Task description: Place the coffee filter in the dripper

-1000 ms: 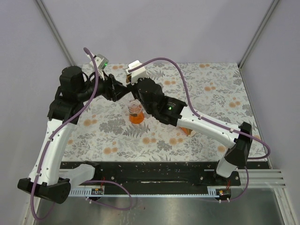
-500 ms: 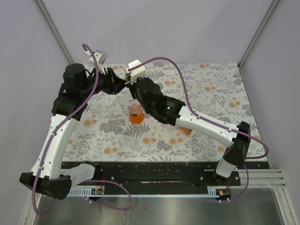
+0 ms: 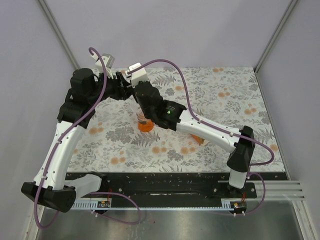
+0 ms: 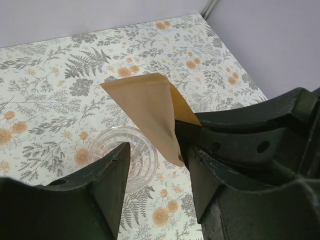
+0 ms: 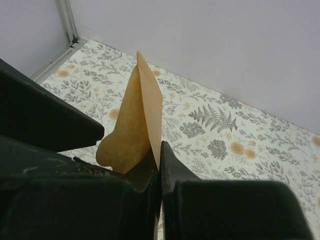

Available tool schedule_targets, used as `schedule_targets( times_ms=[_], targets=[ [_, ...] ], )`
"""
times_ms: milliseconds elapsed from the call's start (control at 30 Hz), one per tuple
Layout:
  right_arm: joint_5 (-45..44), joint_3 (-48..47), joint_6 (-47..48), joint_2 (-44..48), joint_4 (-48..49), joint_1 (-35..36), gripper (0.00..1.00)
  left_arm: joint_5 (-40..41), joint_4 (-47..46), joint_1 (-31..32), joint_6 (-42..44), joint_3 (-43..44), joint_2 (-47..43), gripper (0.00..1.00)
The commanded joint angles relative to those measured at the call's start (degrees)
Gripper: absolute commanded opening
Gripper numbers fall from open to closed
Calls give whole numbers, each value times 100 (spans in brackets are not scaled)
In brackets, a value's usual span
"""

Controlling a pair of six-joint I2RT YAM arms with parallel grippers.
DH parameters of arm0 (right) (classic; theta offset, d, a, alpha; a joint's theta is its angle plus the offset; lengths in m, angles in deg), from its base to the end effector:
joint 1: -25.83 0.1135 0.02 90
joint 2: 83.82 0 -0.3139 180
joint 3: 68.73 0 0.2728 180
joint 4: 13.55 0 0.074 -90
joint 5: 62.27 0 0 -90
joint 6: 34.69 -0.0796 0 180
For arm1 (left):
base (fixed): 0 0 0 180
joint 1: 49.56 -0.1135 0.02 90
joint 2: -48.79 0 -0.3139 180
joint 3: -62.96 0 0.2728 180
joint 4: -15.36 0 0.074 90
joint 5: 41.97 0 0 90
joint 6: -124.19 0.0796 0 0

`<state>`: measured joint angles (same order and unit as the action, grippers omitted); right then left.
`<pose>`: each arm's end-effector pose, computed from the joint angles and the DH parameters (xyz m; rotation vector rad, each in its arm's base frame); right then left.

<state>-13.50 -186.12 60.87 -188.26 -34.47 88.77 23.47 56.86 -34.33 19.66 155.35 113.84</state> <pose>0.2727 0.4185 0.4601 -0.4660 1.6111 0.1396 0.2536 -0.1033 0.4876 0.3223 1.8325 -0.7529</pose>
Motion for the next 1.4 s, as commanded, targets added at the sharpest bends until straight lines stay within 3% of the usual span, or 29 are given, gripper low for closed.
schedule_targets(
  times_ms=[0, 267, 467, 633, 833, 933, 1067, 1233, 1367],
  targets=[
    [-148, -333, 59, -58, 56, 96, 0, 372, -480, 7, -129, -32, -2, 54],
    [-148, -474, 147, -269, 47, 166, 0, 399, -665, 7, -261, -14, 218, 54],
    [-157, -264, 208, -86, 179, 158, 0, 723, -630, -2, 107, -215, 166, 32],
    [-306, -96, 322, 82, 320, 140, 0, 908, -603, 7, 397, -304, 25, 24],
    [-281, -79, 349, 135, 320, 122, 0, 1146, -550, 7, 670, -339, -63, 28],
    [281, 1, 201, 188, 355, 122, 0, 726, -743, 7, 600, -444, -72, 34],
    [467, -61, 68, 161, 232, 131, 0, 346, -885, 7, 486, -524, -11, 36],
    [108, 27, 155, 257, 223, 44, 0, 706, -648, -2, 801, -462, -2, 4],
    [-341, 360, 366, 433, 354, -150, 0, 1189, -560, 7, 1302, -445, -195, 0]
  ],
)
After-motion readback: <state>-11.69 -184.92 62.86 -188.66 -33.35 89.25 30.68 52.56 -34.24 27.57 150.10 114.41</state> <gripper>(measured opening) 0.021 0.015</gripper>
